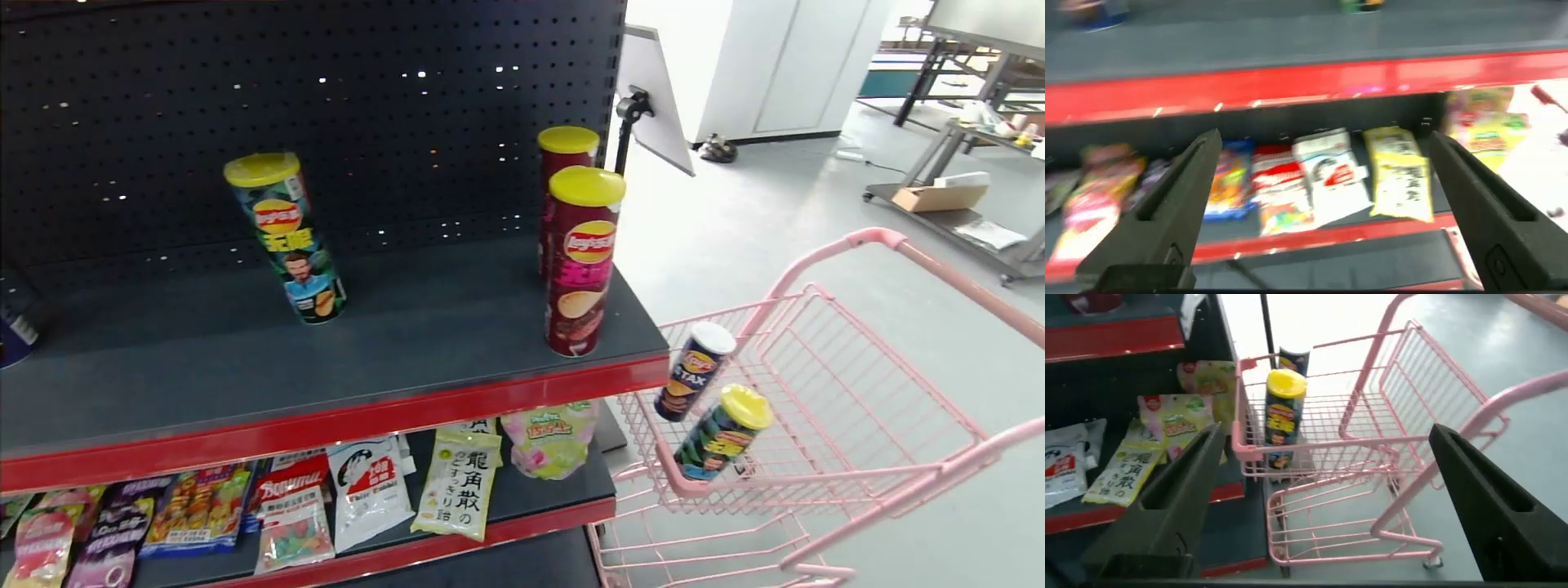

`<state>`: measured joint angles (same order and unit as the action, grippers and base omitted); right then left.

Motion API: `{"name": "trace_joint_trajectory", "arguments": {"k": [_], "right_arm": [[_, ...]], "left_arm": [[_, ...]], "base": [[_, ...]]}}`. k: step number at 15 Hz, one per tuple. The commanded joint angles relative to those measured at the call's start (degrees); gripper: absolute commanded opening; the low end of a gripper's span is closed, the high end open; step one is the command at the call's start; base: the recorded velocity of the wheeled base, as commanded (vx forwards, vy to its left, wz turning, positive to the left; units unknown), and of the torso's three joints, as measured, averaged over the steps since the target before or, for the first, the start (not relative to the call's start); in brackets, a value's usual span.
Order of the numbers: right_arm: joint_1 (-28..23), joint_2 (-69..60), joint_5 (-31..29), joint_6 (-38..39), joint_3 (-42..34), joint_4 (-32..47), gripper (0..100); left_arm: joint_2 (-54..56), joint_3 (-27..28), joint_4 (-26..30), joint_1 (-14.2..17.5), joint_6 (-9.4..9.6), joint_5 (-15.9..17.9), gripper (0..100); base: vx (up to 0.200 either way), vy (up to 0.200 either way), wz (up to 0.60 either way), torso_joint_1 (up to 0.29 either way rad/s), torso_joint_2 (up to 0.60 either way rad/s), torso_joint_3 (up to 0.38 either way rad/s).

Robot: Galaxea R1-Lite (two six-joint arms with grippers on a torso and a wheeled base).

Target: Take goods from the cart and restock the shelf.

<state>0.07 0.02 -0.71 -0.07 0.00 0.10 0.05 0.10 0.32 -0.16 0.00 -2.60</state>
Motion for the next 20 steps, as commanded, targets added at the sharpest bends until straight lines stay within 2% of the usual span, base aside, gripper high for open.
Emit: {"name": "trace_joint_trajectory", "arguments": {"k": [1, 4, 10, 20], "right_arm": [[0.01, 0.06, 0.0, -0.01, 0.0, -0.01, 100], [0.01, 0.06, 0.0, -0.01, 0.0, -0.01, 100], [0.01, 0.06, 0.0, -0.01, 0.0, -0.01, 100], [-0.07, 0.06, 0.0, 0.07, 0.0, -0.01, 100]], "left_arm": [[-0.05, 0.08, -0.05, -0.02, 0.0, -0.04, 100], [-0.05, 0.08, 0.03, -0.02, 0.0, -0.04, 100], [-0.05, -0.01, -0.05, -0.02, 0.0, -0.04, 100], [-0.05, -0.01, 0.03, -0.02, 0.0, -0.04, 100]], "base": [[0.0, 0.0, -0.6, 0.002, 0.0, 0.002], [0.0, 0.0, -0.6, 0.002, 0.01, 0.001], [0.0, 0.0, 0.0, -0.01, 0.03, 0.016], [0.0, 0.0, 0.0, -0.14, 0.37, 0.23]]}}
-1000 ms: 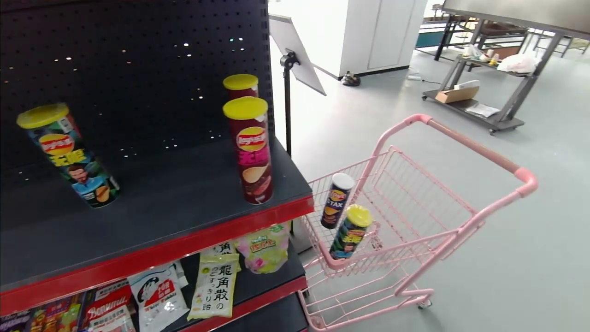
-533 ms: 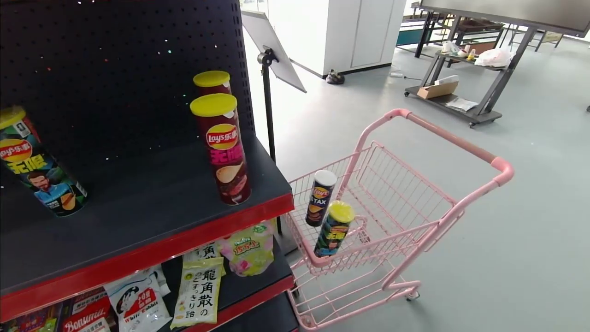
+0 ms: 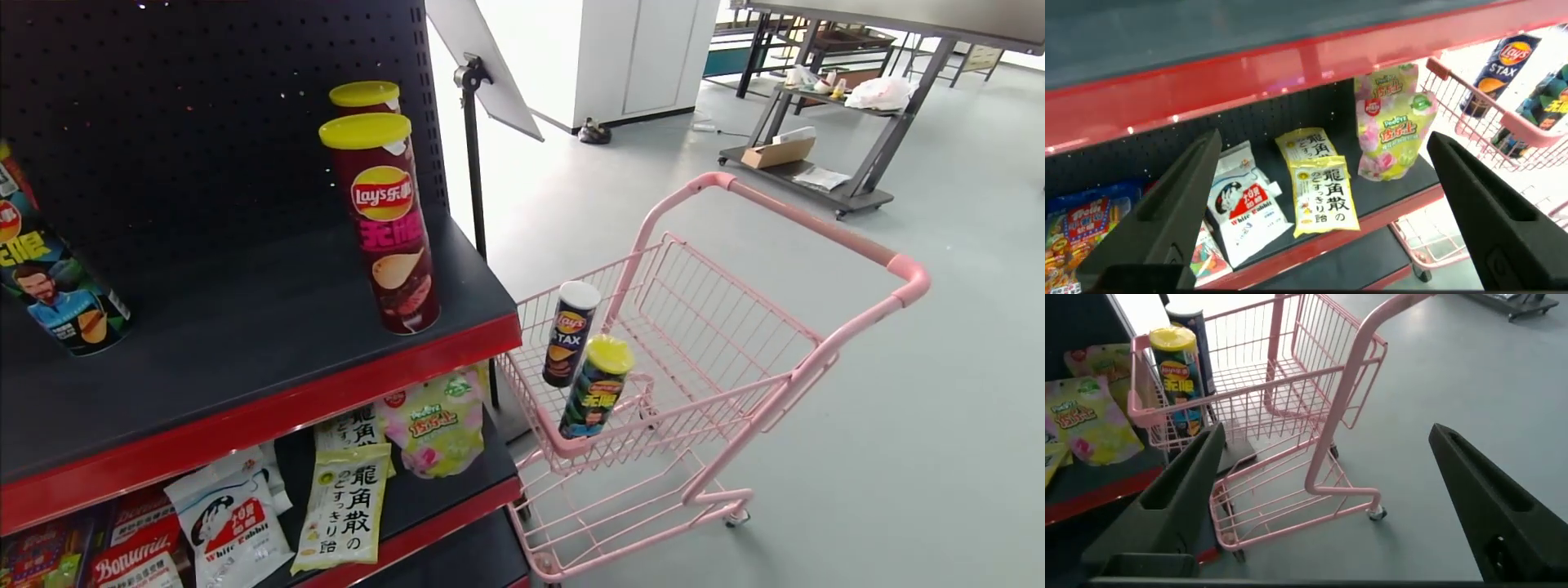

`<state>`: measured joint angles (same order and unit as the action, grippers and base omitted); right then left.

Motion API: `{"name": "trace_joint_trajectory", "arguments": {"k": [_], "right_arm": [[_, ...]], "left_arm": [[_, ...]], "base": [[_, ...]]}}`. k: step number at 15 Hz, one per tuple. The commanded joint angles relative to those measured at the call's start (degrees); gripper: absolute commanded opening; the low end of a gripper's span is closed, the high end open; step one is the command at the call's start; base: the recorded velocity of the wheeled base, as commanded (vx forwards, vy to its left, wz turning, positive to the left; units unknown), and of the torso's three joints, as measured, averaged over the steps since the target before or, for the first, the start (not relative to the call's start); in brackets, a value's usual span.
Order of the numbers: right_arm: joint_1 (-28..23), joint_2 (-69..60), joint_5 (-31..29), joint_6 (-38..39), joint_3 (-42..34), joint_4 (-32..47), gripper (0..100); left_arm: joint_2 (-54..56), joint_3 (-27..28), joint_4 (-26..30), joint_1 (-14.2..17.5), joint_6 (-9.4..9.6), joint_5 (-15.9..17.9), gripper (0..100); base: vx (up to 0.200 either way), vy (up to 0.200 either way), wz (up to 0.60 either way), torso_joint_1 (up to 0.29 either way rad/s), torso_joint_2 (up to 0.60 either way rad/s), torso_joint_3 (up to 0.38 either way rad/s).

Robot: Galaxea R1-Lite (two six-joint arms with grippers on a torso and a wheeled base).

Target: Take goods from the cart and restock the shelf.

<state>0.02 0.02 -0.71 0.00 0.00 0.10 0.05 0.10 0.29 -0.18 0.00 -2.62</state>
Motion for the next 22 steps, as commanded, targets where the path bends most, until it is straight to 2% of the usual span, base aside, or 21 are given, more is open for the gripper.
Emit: {"name": "trace_joint_trajectory", "arguments": {"k": [1, 9, 14, 15, 17, 18, 20, 22], "right_arm": [[0.06, -0.02, 0.0, 0.0, 0.0, -0.01, 100], [0.06, 0.06, 0.0, -0.18, 0.0, -0.01, 100], [0.5, 1.12, 1.15, -2.9, 0.09, -0.1, 100], [1.12, 7.36, 4.57, -2.2, 8.44, -0.1, 100], [1.73, 38.12, 6.42, 6.94, 35.24, -3.17, 100], [4.02, 48.93, 7.21, 6.42, 42.1, -5.11, 100], [9.2, 59.57, 7.3, 4.22, 41.4, -12.75, 100], [10.17, 76.79, 7.39, 3.69, 38.32, -31.21, 100]], "left_arm": [[-0.05, -0.01, -0.03, 0.01, 0.0, -0.02, 100], [-0.05, -0.01, -0.03, 0.01, 0.0, -0.02, 100], [-0.05, -0.01, 0.06, 0.01, 0.0, -0.02, 100], [-0.05, -0.01, -0.03, 0.01, 0.0, -0.02, 100], [-0.05, -0.01, 0.06, 0.01, 0.0, -0.02, 100], [-0.05, -0.01, -0.03, 0.01, 0.0, -0.02, 100], [-0.05, -0.01, 0.06, 0.01, 0.0, -0.02, 100], [-0.05, -0.01, -0.03, 0.01, 0.0, -0.1, 100]], "base": [[0.0, 0.0, 0.0, -0.168, 0.5, 0.315], [0.0, 0.0, 0.0, -0.16, 0.53, 0.358], [0.0, 0.0, 0.0, -0.026, 0.11, 0.08], [0.0, 0.0, 0.0, 0.0, 0.0, 0.0], [0.0, 0.0, 0.0, 0.0, 0.0, 0.0], [0.0, 0.0, 0.0, 0.0, 0.0, 0.0], [0.0, 0.0, 0.0, 0.0, 0.0, 0.0], [0.0, 0.0, 0.0, 0.0, 0.0, 0.0]]}}
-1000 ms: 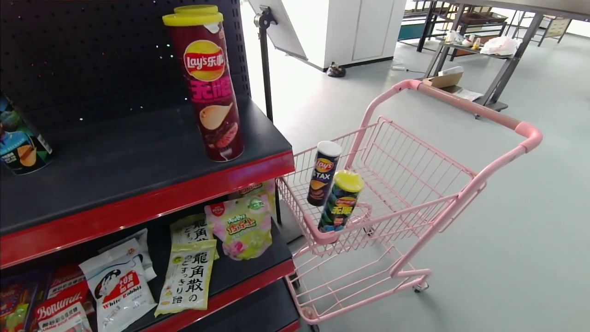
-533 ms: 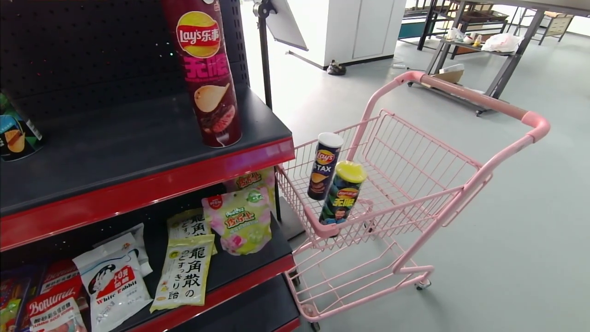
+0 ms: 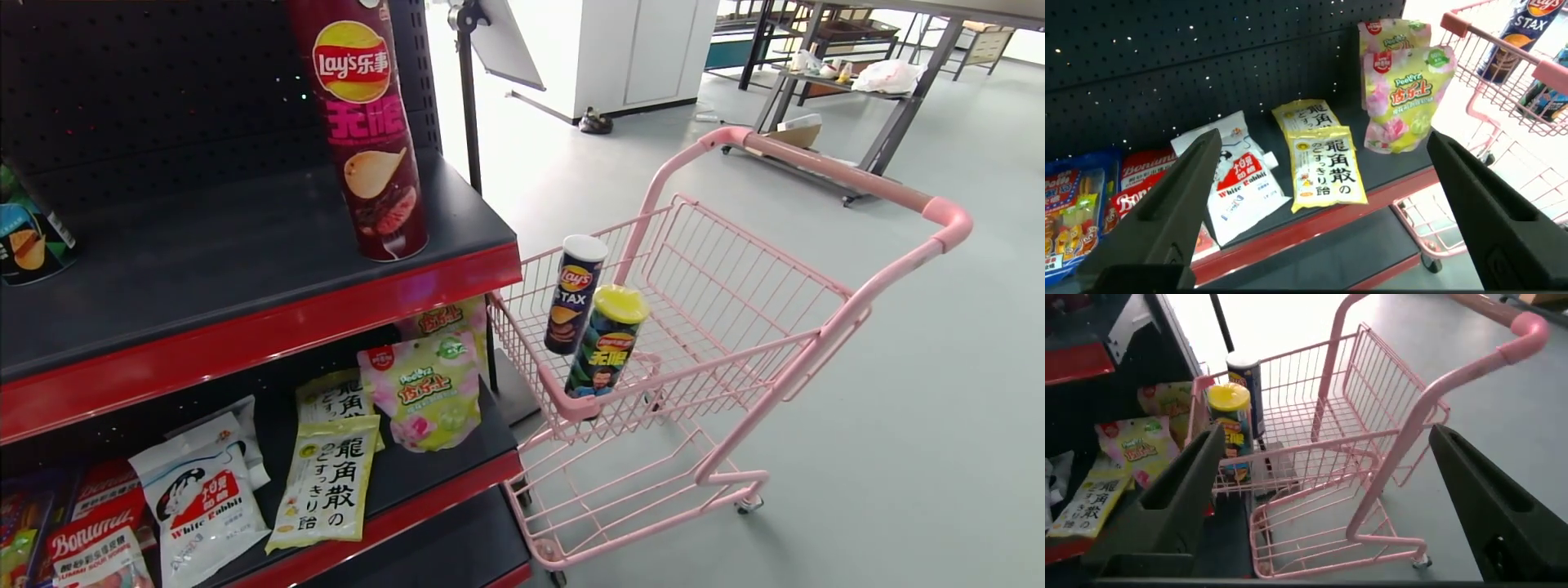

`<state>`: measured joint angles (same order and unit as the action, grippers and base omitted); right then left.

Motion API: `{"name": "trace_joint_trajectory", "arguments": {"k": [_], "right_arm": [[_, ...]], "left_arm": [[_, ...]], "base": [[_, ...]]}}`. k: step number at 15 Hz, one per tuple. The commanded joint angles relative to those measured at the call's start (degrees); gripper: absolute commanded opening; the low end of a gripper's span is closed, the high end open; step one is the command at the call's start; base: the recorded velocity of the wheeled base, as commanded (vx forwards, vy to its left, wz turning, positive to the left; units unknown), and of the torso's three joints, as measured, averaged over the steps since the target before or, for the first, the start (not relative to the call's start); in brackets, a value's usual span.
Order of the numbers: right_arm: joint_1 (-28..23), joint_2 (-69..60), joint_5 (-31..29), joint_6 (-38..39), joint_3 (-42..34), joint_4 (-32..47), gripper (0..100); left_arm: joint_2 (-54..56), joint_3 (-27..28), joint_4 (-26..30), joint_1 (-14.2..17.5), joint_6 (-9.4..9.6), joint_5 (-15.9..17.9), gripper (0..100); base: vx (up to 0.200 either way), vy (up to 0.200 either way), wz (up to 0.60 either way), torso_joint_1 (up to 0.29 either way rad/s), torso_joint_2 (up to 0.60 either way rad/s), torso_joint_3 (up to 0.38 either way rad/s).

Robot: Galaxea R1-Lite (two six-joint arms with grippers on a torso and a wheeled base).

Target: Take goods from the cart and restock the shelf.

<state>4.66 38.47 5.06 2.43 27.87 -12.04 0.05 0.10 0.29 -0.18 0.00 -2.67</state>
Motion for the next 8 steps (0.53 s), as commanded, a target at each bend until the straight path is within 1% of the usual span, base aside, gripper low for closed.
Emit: {"name": "trace_joint_trajectory", "arguments": {"k": [1, 4, 7, 8], "right_arm": [[7.82, 43.97, 1.8, 1.53, 10.28, -23.46, 100], [12.92, 52.23, 1.53, 2.06, 10.54, -23.82, 100], [18.02, 56.54, 1.01, 2.23, 10.54, -23.9, 100], [18.81, 57.15, 1.01, 2.23, 10.72, -23.9, 100]], "left_arm": [[-0.05, -0.01, -0.03, 0.01, 0.0, 0.03, 100], [-0.05, -0.01, 0.06, 0.01, 0.0, 0.03, 100], [-0.05, -0.01, 0.06, 0.01, 0.0, 0.03, 100], [-0.05, -0.01, 0.06, 0.01, 0.0, 0.03, 100]], "base": [[0.0, 0.0, 0.0, 0.0, 0.0, 0.0], [0.0, 0.0, 0.0, 0.0, 0.0, 0.0], [0.0, 0.0, 0.0, 0.0, 0.0, 0.0], [0.0, 0.0, 0.0, 0.0, 0.0, 0.0]]}}
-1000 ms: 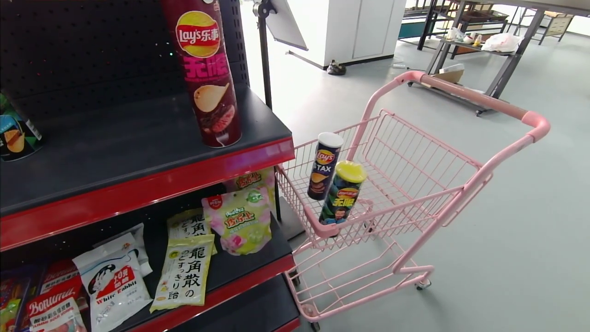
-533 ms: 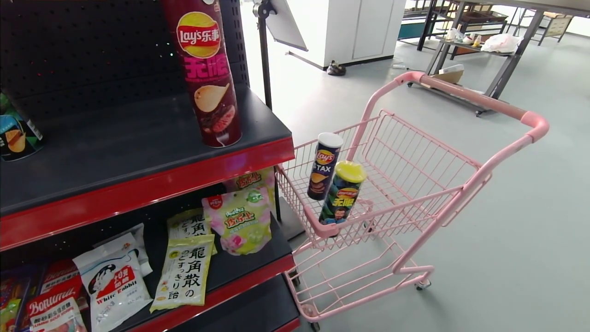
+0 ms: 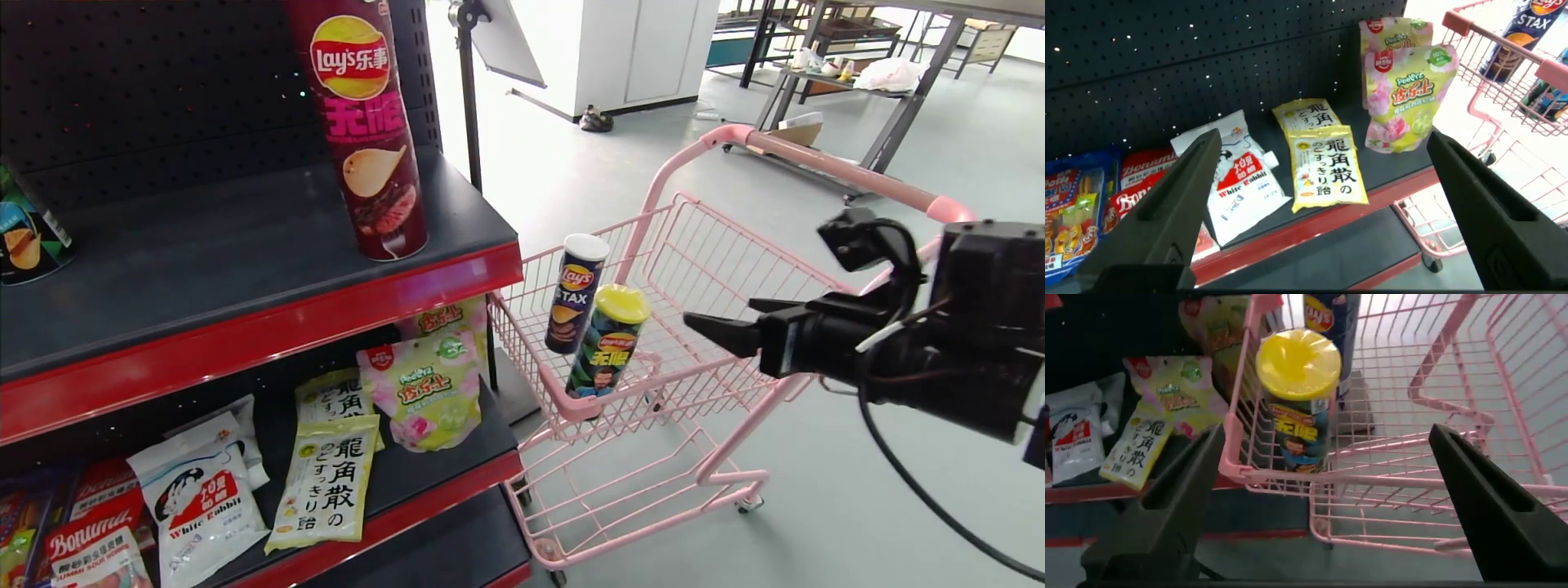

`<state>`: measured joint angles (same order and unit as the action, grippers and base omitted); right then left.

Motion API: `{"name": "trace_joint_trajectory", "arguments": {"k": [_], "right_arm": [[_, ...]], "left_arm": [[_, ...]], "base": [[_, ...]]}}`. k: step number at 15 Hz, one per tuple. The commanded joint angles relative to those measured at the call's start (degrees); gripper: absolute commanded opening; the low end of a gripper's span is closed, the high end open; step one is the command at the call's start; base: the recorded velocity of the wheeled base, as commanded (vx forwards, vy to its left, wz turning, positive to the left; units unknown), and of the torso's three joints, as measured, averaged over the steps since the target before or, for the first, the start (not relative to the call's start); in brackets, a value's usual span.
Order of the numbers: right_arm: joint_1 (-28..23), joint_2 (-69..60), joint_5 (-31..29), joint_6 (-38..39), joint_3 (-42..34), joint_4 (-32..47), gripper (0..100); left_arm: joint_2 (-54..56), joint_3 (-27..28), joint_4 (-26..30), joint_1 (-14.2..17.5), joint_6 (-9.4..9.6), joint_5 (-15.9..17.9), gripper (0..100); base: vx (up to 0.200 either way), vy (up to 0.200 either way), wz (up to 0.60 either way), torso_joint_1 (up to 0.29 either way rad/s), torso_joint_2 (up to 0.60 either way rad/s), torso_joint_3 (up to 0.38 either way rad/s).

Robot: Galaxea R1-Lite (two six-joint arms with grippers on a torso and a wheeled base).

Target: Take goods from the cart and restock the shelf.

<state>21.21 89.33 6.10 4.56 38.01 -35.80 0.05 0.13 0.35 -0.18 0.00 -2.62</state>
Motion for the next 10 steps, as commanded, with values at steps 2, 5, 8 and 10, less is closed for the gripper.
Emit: {"name": "trace_joint_trajectory", "arguments": {"k": [2, 5, 8, 10], "right_arm": [[4.98, 7.96, -0.03, 0.19, 0.75, -0.23, 100], [6.91, 11.13, -0.21, 0.19, 1.89, -2.43, 100], [7.26, 17.28, -3.63, 2.65, 4.79, -6.56, 100], [7.35, 19.56, -3.72, 3.88, 7.17, -6.56, 100]], "left_arm": [[-0.05, 0.04, 0.0, 0.01, 0.0, -0.02, 100], [-0.05, -0.05, 0.0, 0.01, 0.0, -0.02, 100], [-0.05, -0.05, -0.09, 0.01, 0.0, -0.02, 100], [-0.05, -0.05, 0.0, 0.01, 0.0, -0.02, 100]], "base": [[0.0, 0.0, 0.0, 0.0, 0.0, 0.0], [0.0, 0.0, 0.0, 0.0, 0.0, 0.0], [0.0, 0.0, 0.0, 0.0, 0.0, 0.0], [0.0, 0.0, 0.0, 0.0, 0.0, 0.0]]}}
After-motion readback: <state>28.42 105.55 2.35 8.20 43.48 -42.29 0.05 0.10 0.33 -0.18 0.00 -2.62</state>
